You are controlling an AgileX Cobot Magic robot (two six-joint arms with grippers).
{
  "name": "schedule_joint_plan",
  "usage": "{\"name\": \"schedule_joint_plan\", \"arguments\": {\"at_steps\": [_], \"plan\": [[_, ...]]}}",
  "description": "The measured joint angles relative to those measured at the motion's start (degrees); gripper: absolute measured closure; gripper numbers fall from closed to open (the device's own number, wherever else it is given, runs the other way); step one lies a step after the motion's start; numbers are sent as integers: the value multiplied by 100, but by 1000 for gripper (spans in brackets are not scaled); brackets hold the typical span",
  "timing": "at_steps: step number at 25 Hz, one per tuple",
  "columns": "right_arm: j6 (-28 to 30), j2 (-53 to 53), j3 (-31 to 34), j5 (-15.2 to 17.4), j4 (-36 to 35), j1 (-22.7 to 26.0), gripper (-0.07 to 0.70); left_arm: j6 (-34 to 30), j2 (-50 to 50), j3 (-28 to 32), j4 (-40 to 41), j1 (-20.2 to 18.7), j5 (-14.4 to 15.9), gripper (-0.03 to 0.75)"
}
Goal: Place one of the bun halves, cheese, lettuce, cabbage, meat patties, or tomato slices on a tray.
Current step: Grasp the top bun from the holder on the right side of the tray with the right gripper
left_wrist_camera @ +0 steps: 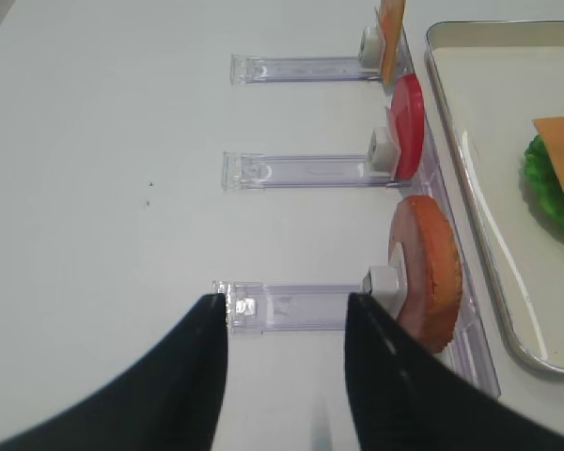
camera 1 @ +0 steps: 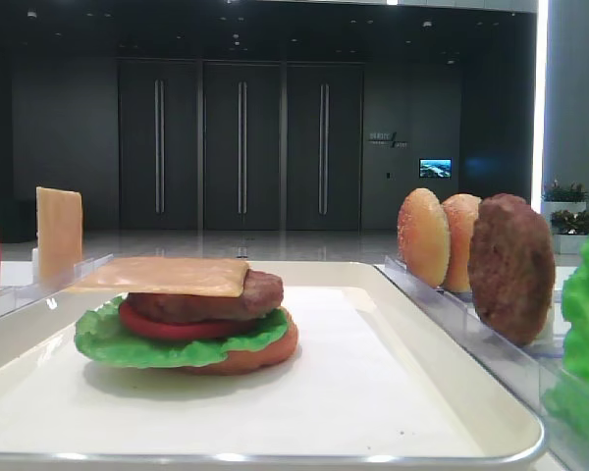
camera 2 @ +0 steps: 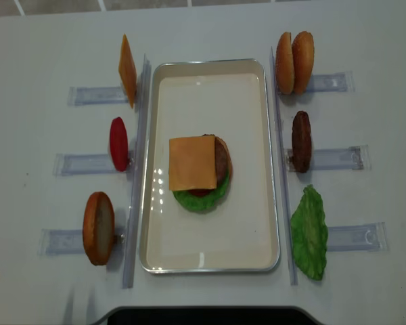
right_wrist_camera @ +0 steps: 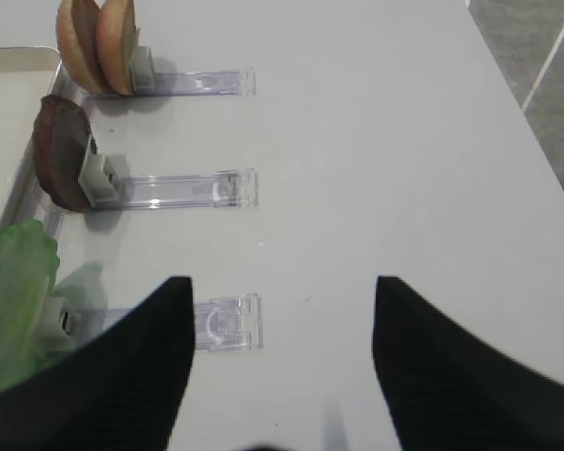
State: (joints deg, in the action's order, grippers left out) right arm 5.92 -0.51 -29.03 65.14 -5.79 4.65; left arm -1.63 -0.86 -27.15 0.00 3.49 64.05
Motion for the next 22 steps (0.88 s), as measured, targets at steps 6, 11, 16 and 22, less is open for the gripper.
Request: {"name": "schedule_joint_plan", "arguments": {"at_steps": [6, 11, 16, 22], "plan": [[0, 0, 0, 0, 0, 0, 230, 0, 0, 0, 0, 0, -5, 398], [0, 0, 0, 0, 0, 0, 230, 0, 0, 0, 0, 0, -5, 398], [0, 0, 0, 0, 0, 0, 230, 0, 0, 0, 0, 0, -5, 398], [0, 0, 0, 0, 0, 0, 230, 0, 0, 0, 0, 0, -10, 398]]}}
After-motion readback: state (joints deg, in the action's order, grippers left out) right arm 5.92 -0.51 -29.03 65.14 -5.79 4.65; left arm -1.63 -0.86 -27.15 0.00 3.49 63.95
